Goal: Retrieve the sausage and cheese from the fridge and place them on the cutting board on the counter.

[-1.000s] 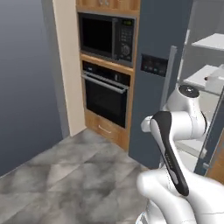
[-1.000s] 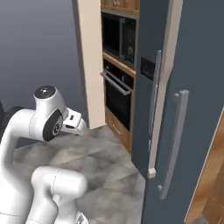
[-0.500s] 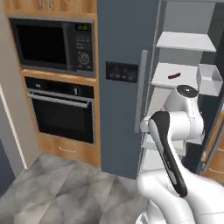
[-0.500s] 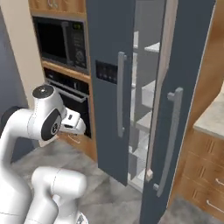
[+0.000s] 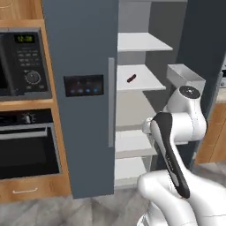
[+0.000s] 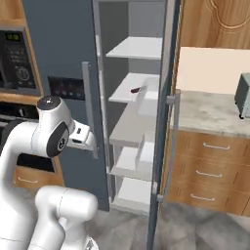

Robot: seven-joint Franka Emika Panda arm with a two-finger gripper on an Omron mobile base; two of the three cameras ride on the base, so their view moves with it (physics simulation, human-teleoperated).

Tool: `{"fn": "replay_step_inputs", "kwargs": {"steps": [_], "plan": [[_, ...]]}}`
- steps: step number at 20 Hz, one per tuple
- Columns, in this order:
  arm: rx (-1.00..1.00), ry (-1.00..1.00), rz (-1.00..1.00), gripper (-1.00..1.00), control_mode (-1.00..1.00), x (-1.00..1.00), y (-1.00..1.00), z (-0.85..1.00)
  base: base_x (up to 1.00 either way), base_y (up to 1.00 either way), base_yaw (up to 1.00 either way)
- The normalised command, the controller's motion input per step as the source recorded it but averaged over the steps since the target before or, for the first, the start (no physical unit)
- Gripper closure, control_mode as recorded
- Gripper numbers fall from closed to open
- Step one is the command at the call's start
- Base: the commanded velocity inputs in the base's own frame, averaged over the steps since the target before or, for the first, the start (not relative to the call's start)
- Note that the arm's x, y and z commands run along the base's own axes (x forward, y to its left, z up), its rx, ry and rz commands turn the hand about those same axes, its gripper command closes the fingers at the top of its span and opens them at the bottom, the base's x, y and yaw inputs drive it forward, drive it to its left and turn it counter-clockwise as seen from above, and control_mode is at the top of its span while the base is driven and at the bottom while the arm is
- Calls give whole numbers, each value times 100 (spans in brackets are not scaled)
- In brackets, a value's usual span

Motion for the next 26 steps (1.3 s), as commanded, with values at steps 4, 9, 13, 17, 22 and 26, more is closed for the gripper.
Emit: {"fn": "replay_step_inputs", "kwargs": {"steps": [4, 9, 13, 17, 22, 26], "plan": [[0, 0, 0, -100, 100, 0, 0, 0, 72, 41, -52], [0, 0, 0, -100, 100, 0, 0, 0, 86, 20, -23], [0, 0, 0, -100, 100, 0, 0, 0, 97, 3, -3], [0, 0, 0, -100, 100, 0, 0, 0, 88, 0, 0], [6, -24, 0, -100, -100, 8, -10, 16, 0, 0, 0], [7, -33, 0, -100, -100, 28, 0, 7, 0, 0, 0]]}}
